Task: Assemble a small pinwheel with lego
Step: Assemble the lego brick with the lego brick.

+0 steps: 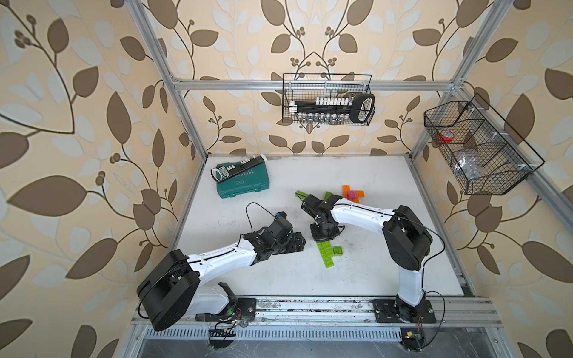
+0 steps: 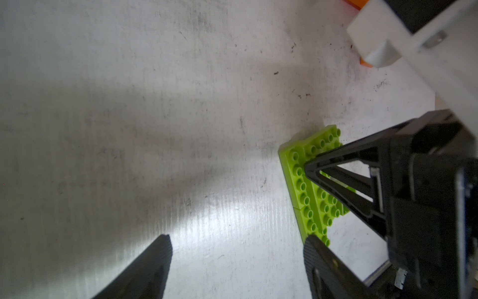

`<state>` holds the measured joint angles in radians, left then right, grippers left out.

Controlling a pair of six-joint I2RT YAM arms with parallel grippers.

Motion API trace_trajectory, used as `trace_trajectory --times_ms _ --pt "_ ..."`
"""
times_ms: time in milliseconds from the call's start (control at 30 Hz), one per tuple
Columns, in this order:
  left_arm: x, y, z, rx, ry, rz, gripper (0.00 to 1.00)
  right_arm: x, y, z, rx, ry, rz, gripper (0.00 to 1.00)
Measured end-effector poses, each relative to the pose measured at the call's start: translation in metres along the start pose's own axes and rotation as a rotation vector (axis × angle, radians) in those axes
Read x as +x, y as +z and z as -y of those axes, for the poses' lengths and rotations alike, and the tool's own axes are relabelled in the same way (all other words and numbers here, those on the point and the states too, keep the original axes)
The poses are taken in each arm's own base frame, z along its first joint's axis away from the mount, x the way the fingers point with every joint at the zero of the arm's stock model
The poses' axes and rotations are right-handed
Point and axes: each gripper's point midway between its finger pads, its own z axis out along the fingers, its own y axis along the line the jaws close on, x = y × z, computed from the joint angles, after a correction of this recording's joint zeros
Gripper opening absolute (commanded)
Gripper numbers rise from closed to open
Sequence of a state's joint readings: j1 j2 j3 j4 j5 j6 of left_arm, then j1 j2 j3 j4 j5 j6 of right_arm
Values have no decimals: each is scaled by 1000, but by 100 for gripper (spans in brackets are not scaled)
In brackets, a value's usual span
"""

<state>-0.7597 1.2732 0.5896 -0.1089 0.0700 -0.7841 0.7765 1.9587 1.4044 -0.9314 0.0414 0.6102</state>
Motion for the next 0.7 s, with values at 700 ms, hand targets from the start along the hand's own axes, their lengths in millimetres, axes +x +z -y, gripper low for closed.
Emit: trace_trajectory --times_ms 700 --pt "-20 -10 -30 -69 -63 12 90 -7 -32 -5 -67 0 75 30"
